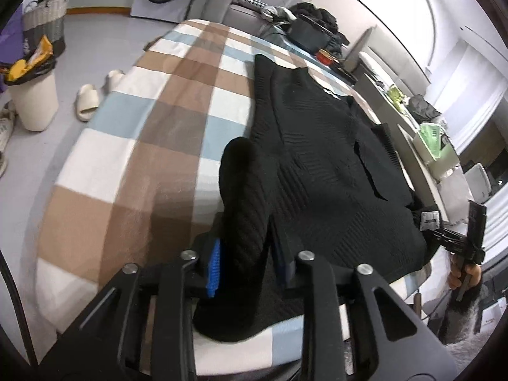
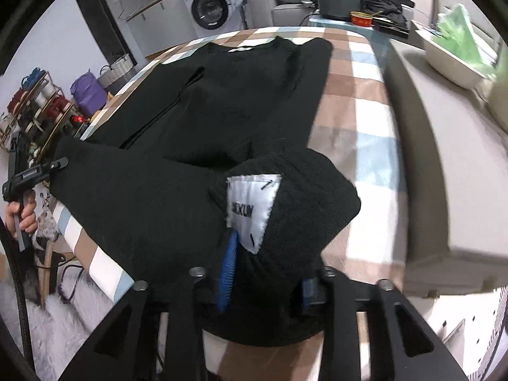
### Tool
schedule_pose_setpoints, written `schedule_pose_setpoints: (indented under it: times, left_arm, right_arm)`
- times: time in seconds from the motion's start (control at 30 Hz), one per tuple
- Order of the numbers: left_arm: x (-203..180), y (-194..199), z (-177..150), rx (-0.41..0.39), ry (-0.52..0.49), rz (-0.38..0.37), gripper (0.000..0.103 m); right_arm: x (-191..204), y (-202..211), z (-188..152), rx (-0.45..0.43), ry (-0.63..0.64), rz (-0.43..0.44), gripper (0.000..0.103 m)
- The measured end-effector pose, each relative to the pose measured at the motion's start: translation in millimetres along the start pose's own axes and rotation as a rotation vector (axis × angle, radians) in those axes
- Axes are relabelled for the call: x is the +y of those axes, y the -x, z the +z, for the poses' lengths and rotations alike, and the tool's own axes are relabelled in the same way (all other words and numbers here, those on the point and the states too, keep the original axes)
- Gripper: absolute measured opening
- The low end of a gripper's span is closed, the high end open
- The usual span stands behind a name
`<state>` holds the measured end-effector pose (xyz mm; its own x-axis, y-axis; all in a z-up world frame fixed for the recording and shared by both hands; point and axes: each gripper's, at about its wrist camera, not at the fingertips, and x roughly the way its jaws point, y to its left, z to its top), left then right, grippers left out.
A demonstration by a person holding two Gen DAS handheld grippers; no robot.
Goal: Fold small clothes
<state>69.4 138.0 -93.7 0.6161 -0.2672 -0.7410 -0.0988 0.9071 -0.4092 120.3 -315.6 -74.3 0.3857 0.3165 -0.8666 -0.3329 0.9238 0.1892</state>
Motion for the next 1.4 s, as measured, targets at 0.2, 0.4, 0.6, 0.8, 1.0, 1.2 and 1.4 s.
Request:
schedule_pose_setpoints:
  times: [0.2,0.4,0.6,0.8,1.0,1.2,1.4]
  left_arm:
    - [-6,29,-10,0.000,-0.025,0.020,0.039]
    - [-14,46,-18,0.009,-0.050,-0.014,0.047]
    - [-21,46,-24,0.049,-0.085,-0.009,0.047]
    - [-22,38,-25,0.071,-0.082,0.008,0.047]
    - [-18,28,-26,0.092,-0.080,0.032,0.047]
    - [-17,24,-26,0.097,-0.072,0.034,0.047]
    - [-18,23,-25,0.096,-0.073,0.028,0.047]
  right_arm:
    - [-3,29,-9,-0.035,-0.012,0.035,0.045]
    - [-7,62,-28,-0.087,-0.023,0.168,0.046]
    - [-7,53,-50,0.005,-0.022,0.128,0.046]
    - [-24,52,-63,0.022,-0.053,0.116,0.046]
    - [-47,36,-61,0.019,-0.133,0.104,0.048]
    - [-56,36,-59,-0.017,-0.170,0.113,0.051]
    - [-46,56,-54,-0.120,-0.124,0.203,0.051]
